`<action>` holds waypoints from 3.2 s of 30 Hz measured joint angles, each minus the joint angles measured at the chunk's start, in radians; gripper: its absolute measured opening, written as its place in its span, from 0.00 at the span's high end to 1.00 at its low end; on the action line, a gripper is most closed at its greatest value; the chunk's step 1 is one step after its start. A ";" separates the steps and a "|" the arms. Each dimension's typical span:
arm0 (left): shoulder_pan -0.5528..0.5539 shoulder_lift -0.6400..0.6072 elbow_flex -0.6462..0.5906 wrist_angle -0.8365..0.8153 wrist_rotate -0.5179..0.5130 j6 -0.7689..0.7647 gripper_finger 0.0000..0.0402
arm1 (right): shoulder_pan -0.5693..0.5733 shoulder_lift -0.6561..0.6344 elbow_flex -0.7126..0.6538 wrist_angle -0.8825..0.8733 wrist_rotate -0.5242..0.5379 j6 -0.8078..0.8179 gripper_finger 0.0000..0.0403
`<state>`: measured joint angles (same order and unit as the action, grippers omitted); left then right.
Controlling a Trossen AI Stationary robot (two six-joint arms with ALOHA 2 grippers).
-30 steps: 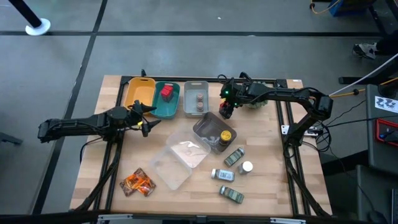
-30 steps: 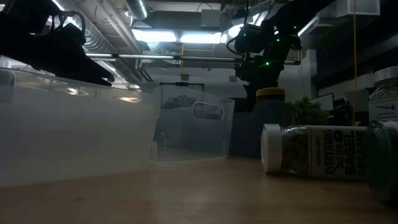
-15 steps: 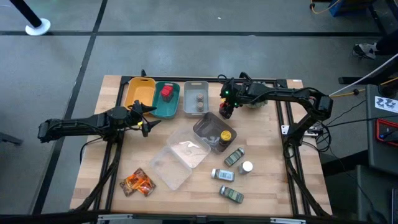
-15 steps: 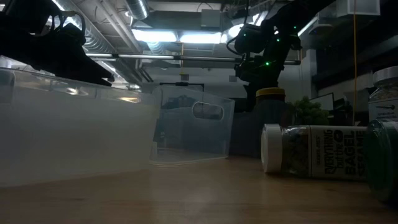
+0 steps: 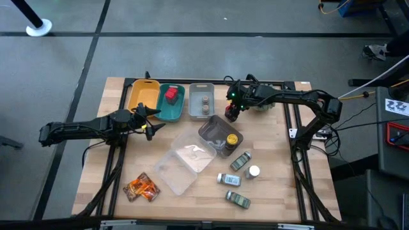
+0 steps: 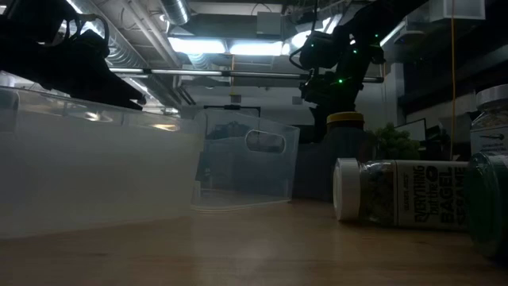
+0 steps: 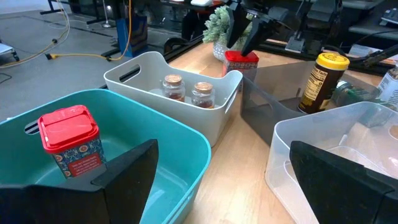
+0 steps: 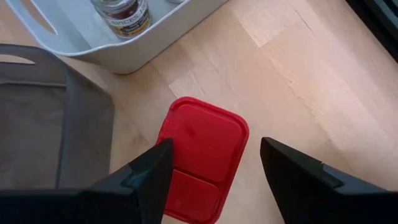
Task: Sort spices by type
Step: Put the red seasoning can into the green bin
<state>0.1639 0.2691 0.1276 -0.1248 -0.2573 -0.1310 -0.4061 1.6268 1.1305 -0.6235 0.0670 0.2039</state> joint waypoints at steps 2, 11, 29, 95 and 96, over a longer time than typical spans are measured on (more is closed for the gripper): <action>0.000 0.000 0.000 0.000 0.000 0.000 0.14 | 0.000 0.000 0.000 0.000 -0.007 0.000 0.41; 0.000 0.000 0.000 0.000 0.000 0.000 0.14 | 0.000 0.000 0.000 0.002 -0.008 0.001 0.41; 0.000 0.000 0.000 0.000 0.000 0.000 0.14 | 0.001 -0.016 0.000 -0.005 -0.053 0.042 0.03; 0.000 0.000 0.000 0.000 0.000 0.000 0.14 | 0.040 0.063 -0.080 0.181 0.045 0.125 0.06; 0.000 0.000 0.000 0.000 0.000 0.000 0.14 | 0.040 0.063 -0.080 0.194 0.045 0.125 0.06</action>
<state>0.1640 0.2691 0.1280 -0.1247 -0.2575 -0.1307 -0.3660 1.6894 1.0501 -0.4296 0.1120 0.3286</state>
